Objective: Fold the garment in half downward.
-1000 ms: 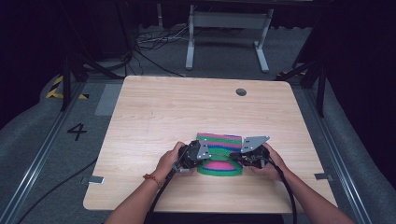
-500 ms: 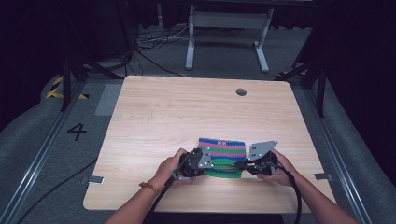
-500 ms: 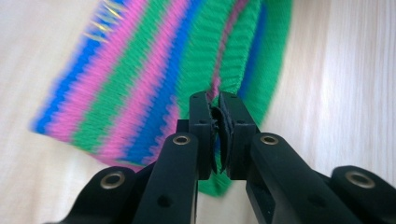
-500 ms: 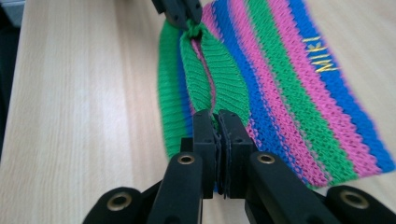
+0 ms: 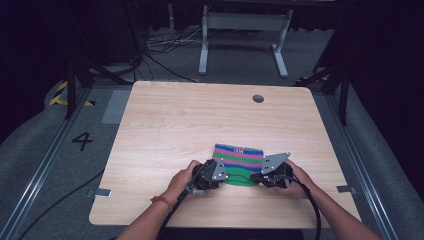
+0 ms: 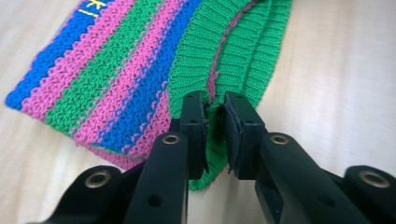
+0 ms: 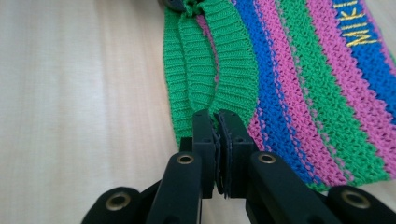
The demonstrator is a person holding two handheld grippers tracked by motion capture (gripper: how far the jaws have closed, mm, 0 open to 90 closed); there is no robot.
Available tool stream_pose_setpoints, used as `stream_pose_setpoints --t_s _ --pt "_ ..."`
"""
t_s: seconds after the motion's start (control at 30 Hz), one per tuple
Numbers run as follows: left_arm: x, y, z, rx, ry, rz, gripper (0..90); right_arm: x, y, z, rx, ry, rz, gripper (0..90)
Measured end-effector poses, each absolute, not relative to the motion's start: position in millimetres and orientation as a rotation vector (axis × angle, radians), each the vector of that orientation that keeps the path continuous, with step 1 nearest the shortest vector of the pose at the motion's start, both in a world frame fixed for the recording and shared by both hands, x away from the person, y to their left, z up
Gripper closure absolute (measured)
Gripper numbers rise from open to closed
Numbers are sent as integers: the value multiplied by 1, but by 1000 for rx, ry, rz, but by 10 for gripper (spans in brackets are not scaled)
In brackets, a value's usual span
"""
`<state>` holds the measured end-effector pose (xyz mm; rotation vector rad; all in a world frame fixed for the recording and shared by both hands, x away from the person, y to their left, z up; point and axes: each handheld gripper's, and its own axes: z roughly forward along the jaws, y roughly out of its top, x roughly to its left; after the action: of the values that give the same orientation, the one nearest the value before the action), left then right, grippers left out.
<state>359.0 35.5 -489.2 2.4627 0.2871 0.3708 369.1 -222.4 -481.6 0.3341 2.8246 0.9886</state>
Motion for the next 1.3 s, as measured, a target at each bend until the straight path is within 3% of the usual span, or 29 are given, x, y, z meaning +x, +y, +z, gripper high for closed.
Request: stream_pose_setpoints --t_s 0.23,0.67,1.07,1.3 --pt "373 39 -494 2382 365 287 731 381 -227 -485 411 2767 1008 860" --pt "367 43 -481 2369 353 247 505 381 -231 -470 425 2741 1083 795" --pt "378 66 -472 2372 461 321 357 380 -242 -456 452 2673 1096 724" --pt "383 78 -467 2393 495 358 338 382 -249 -453 491 2660 1077 671"
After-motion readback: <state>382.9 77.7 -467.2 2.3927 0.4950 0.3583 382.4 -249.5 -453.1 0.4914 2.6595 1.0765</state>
